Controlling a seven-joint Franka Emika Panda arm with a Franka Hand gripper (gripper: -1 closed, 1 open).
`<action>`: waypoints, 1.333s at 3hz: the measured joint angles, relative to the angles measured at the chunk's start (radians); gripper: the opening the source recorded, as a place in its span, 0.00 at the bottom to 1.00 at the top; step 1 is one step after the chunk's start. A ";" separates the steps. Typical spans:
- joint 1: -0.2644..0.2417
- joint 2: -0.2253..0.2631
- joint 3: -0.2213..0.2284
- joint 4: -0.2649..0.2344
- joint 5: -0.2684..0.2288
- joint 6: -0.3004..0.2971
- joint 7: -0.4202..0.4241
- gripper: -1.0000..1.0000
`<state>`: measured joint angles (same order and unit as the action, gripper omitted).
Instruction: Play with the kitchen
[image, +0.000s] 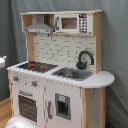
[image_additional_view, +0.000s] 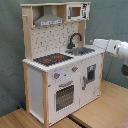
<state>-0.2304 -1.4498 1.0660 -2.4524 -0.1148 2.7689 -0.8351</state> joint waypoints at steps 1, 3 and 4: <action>0.000 0.012 -0.039 0.000 0.000 0.013 -0.096 1.00; -0.004 0.073 -0.121 0.000 0.001 0.060 -0.290 1.00; -0.011 0.118 -0.163 0.003 0.001 0.097 -0.382 1.00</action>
<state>-0.2409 -1.3316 0.9029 -2.4499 -0.1142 2.8663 -1.2169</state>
